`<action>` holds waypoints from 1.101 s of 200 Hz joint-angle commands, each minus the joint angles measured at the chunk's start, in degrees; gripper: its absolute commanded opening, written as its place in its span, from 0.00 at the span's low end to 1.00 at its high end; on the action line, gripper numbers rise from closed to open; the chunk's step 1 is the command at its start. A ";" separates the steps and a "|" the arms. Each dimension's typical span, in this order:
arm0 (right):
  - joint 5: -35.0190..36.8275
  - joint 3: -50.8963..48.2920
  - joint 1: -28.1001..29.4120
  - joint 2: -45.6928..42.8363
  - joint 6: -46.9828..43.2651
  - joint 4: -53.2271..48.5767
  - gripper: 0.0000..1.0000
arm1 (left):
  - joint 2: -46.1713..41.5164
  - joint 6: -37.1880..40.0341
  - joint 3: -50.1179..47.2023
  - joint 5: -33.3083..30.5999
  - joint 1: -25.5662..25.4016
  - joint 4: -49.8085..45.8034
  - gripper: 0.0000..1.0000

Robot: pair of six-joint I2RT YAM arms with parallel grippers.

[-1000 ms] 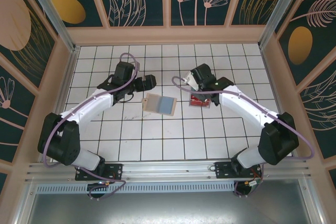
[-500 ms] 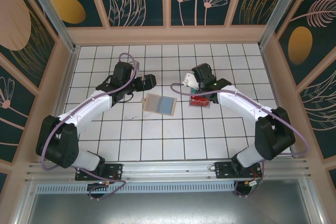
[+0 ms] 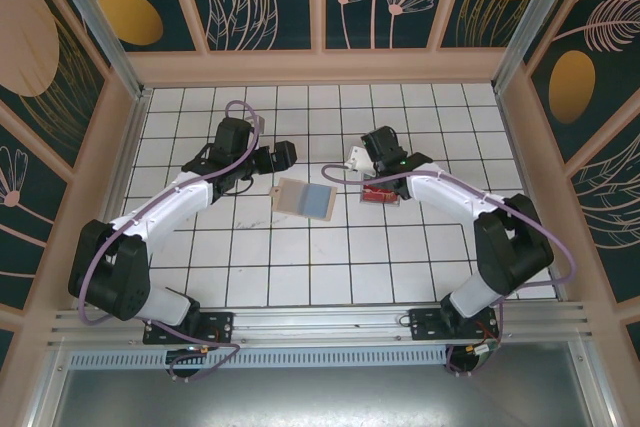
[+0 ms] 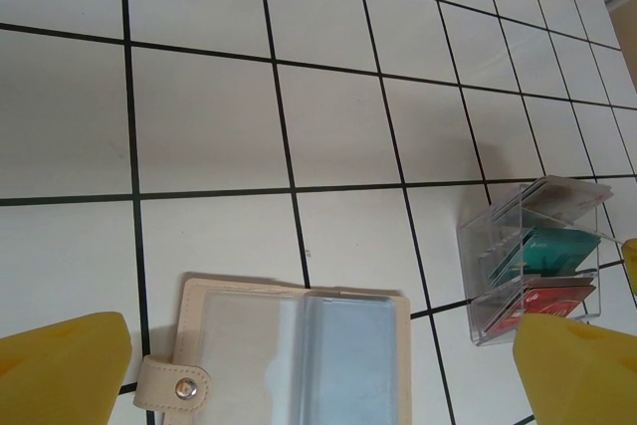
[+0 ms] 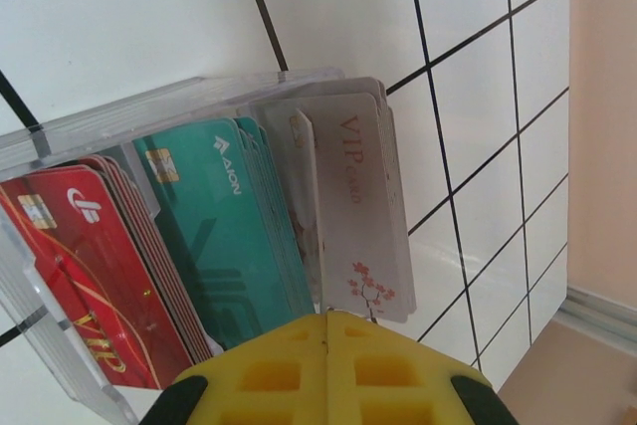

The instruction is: Take the credit cards out of the card holder

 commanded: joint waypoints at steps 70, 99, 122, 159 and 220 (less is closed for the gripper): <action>5.30 1.21 -2.97 4.17 5.03 8.57 0.25 | -1.13 1.20 -0.59 0.59 0.52 1.27 0.98; 5.73 3.40 -4.14 4.26 11.67 8.21 0.24 | -1.05 1.25 -0.59 0.37 0.61 1.09 0.98; 4.76 3.55 -4.89 2.27 17.27 8.11 0.26 | -0.94 1.35 -0.63 -0.87 0.61 0.77 0.99; 4.30 -0.37 -5.65 -4.57 28.63 12.85 0.34 | -1.82 1.22 -0.33 -9.56 0.94 -0.61 0.98; 1.46 -13.10 -14.39 -15.65 53.95 23.98 0.76 | -9.08 5.11 -6.62 -38.45 2.27 6.04 0.99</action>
